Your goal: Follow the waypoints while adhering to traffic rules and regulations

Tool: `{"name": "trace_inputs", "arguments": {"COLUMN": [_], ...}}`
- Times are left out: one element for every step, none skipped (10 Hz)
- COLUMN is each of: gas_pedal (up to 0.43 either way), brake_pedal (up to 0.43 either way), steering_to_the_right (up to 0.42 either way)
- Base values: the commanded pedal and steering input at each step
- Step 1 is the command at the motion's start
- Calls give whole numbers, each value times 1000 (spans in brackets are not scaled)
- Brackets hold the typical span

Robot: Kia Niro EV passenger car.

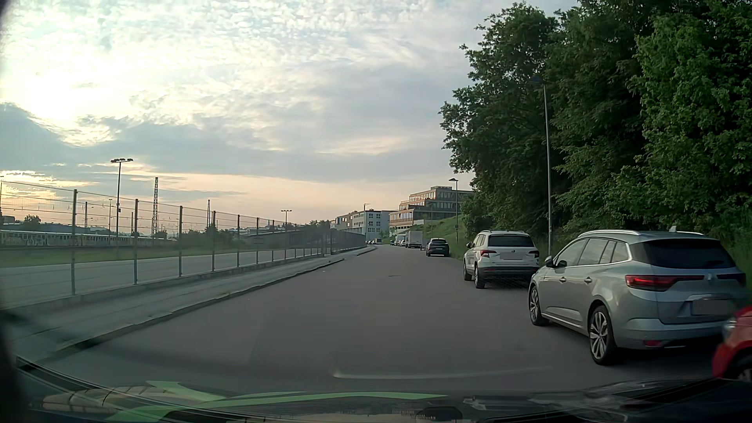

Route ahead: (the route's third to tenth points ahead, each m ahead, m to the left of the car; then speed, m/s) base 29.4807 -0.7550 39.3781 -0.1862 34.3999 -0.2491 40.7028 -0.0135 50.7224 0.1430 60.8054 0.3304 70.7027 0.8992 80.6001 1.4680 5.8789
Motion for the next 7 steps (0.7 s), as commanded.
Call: {"name": "trace_inputs", "arguments": {"gas_pedal": [47, 47, 47, 47, 47, 47, 20], "brake_pedal": [0, 0, 0, 0, 0, 0, 0], "steering_to_the_right": [-1, 0, 1, 2, 2, 2, 2]}}
